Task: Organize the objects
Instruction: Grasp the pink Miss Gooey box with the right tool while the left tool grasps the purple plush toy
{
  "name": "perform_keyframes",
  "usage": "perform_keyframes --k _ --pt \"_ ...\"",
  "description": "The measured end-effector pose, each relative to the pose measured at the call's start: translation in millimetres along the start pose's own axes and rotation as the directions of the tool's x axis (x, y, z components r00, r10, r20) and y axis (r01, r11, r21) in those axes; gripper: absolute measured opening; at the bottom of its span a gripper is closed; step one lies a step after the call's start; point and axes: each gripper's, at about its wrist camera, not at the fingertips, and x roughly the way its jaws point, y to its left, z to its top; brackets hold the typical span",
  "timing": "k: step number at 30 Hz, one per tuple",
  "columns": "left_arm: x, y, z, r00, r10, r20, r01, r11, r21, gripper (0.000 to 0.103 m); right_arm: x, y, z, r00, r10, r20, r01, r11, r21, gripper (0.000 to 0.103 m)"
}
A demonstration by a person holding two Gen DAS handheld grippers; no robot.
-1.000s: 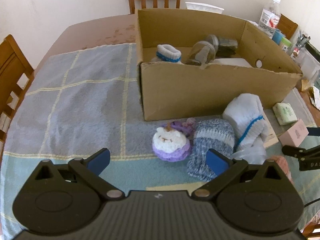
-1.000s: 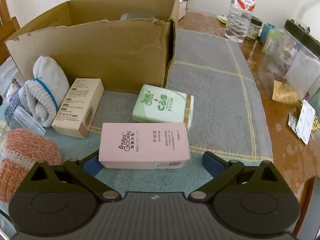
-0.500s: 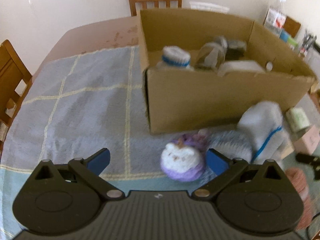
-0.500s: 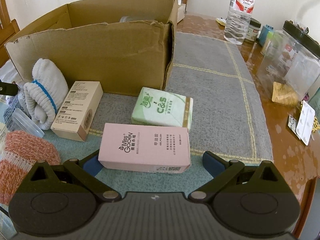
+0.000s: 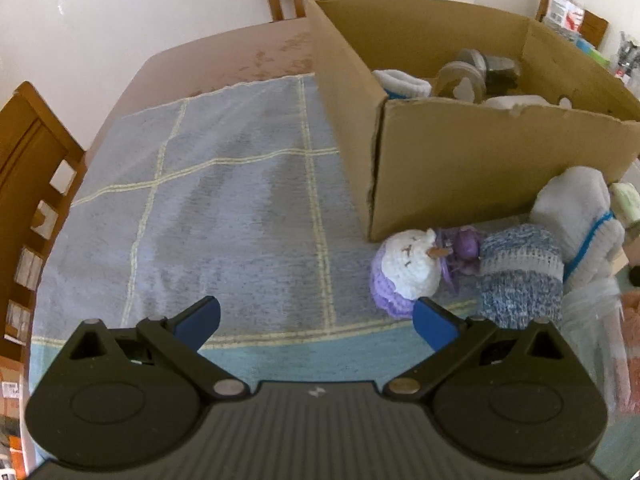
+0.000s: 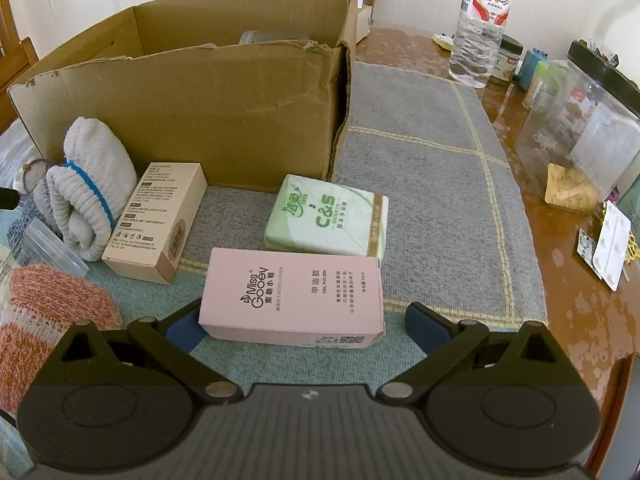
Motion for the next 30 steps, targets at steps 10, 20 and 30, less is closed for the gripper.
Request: perform_keyframes --k 10,20,30 --pt "11 -19 4 0.989 -0.144 0.039 0.143 0.989 0.031 0.073 0 2 -2 1.0 -0.008 0.015 0.008 1.0 0.009 0.103" --pt "20 -24 12 0.979 -0.191 0.077 0.188 0.981 0.043 0.039 1 1 -3 1.0 -0.017 0.021 0.016 1.0 0.022 0.103" --pt "10 -13 0 0.978 -0.198 0.066 0.198 0.98 0.001 0.038 4 5 0 0.999 -0.02 0.027 0.019 0.999 0.028 0.103"
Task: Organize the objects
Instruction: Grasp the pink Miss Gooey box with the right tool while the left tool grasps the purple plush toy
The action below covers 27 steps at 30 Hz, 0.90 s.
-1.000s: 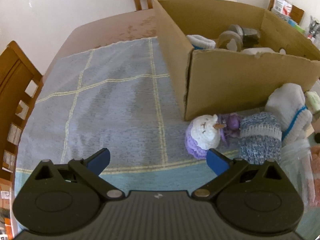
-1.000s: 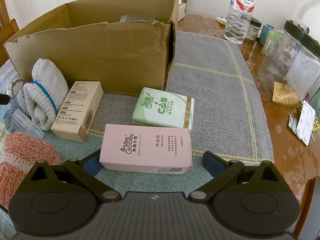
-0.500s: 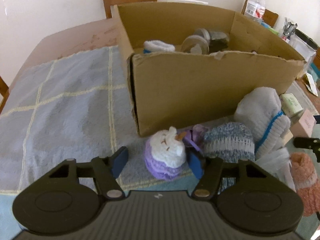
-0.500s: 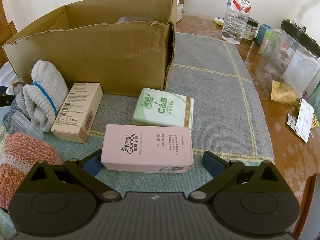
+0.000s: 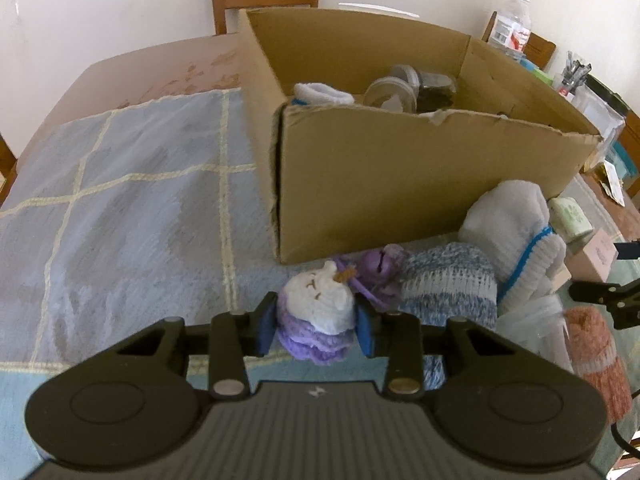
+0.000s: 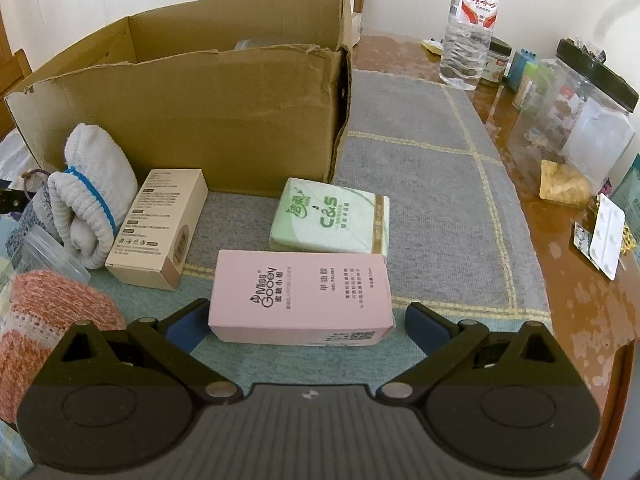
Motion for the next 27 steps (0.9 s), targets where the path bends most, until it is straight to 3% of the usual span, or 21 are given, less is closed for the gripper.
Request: perform_keyframes --k 6,11,21,27 --pt "-1 2 -2 1.0 0.003 -0.003 -0.003 1.0 -0.01 0.038 3 3 8 0.999 0.001 -0.042 -0.001 1.0 0.005 0.102" --pt "0 1 -1 1.0 0.001 0.002 -0.001 1.0 -0.012 0.038 0 6 12 0.998 0.002 -0.058 -0.002 1.0 0.0 0.086" --pt "-2 4 0 1.0 -0.024 -0.005 0.024 0.999 -0.038 0.037 -13 4 17 0.996 0.033 -0.079 -0.028 0.998 0.055 0.084" --pt "-13 0 1 0.998 -0.06 -0.029 0.06 0.998 -0.007 0.037 -23 -2 26 0.994 0.055 -0.095 -0.049 0.997 0.063 0.084"
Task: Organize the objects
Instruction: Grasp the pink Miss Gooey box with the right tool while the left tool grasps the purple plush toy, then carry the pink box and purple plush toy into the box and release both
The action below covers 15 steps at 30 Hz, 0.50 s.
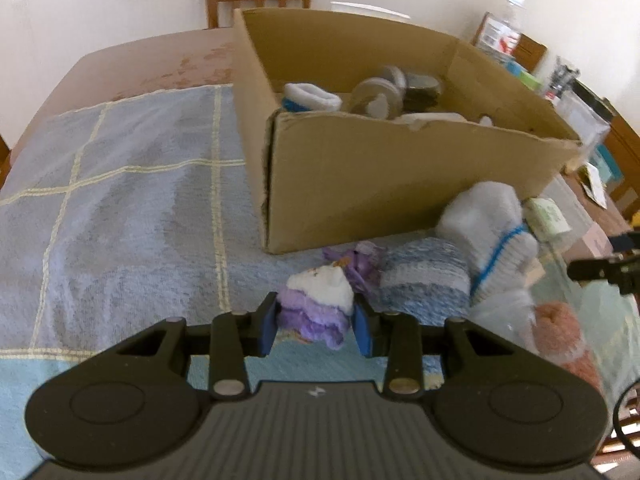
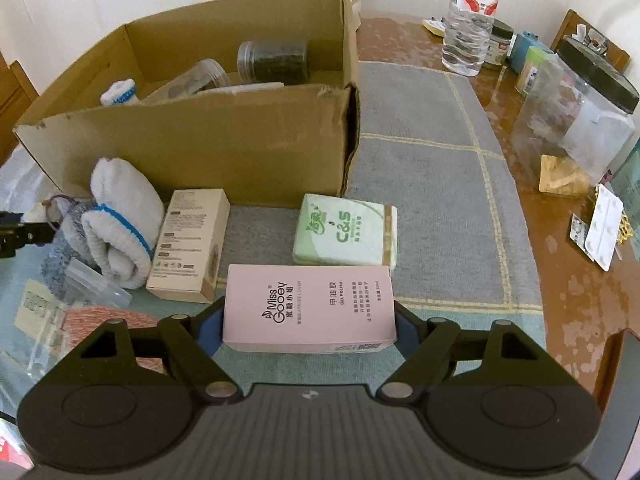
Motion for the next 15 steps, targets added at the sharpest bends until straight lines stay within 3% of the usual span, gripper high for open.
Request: perform_keyframes --k 5,15 --pt "-12 -9 2 1.0 -0.012 -0.028 0.014 0.998 0.068 0.037 -14 -4 6 0.999 0.033 -0.013 -0.033 0.999 -0.017 0.084" --pt "-41 -12 13 1.0 -0.001 -0.007 0.002 0.99 0.139 0.034 -34 4 15 0.999 0.047 -0.006 -0.047 0.991 -0.126 0.084"
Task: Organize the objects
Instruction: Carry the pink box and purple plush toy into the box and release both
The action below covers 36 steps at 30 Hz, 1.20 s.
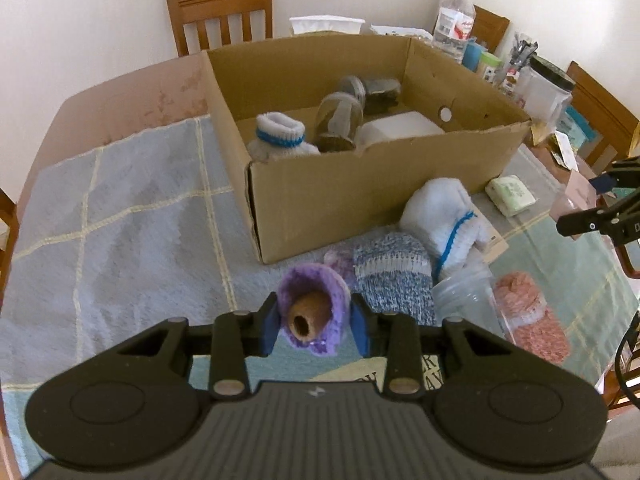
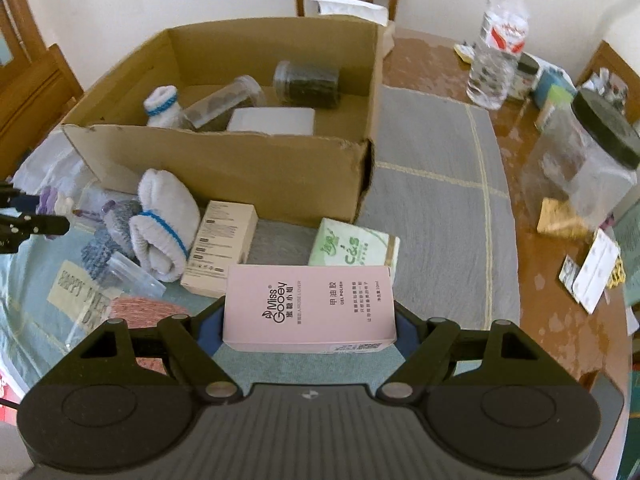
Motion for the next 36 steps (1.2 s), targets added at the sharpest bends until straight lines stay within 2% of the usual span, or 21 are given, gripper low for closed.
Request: perform_keyframes --k 9,13,21,30,36 --pt "-24 2 12 1.0 -0.017 -0.01 0.018 0.999 0.035 0.034 -20 5 16 0.999 0.035 0.031 -0.034 0.998 -0.052 0.084" --pt "-36 -1 21 0.998 -0.048 -0.03 0.05 0.995 0.084 0.034 -26 8 27 0.997 0.071 0.022 -0.069 0.994 -0.085 0.084" --pt "-60 -12 45 0.995 -0.06 -0.076 0.074 0.978 0.197 0.034 -36 19 45 0.994 0.11 0.013 -0.106 0.976 -0.19 0.084" --pt "-102 -25 94 0.994 -0.105 0.009 0.1 0.965 0.243 0.034 -49 28 71 0.989 0.144 0.037 -0.131 0.959 -0.252 0.084" --pt "-113 -23 138 0.991 -0.122 0.057 0.104 0.964 0.246 0.034 -57 31 94 0.982 0.179 0.064 -0.153 0.944 -0.292 0.084"
